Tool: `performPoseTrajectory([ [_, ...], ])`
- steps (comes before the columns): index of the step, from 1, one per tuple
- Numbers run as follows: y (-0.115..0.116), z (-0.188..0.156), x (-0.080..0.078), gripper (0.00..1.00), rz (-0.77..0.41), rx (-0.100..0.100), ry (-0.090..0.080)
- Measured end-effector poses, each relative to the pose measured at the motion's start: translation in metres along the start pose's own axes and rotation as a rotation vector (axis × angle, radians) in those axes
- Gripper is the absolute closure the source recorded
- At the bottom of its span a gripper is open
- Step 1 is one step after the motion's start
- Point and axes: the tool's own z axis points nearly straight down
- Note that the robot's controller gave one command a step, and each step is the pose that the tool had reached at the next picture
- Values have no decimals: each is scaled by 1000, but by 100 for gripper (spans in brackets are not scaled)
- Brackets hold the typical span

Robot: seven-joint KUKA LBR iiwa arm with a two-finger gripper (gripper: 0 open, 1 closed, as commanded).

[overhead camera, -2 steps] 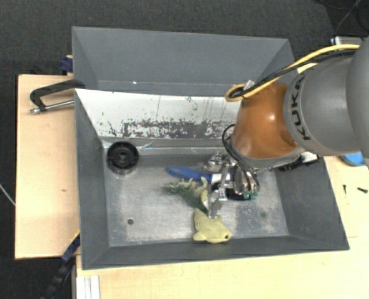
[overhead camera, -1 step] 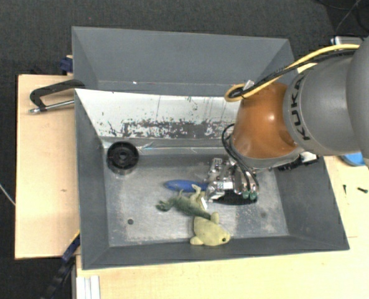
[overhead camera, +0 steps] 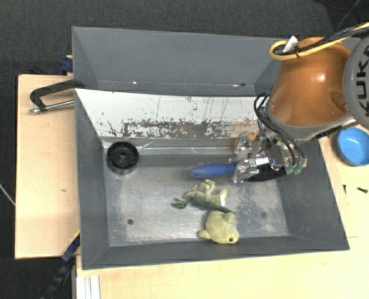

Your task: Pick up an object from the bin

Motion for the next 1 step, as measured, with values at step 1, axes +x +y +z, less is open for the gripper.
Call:
performPoseTrajectory([
  [1,12,-57,16,100,-549,-3,4],
])
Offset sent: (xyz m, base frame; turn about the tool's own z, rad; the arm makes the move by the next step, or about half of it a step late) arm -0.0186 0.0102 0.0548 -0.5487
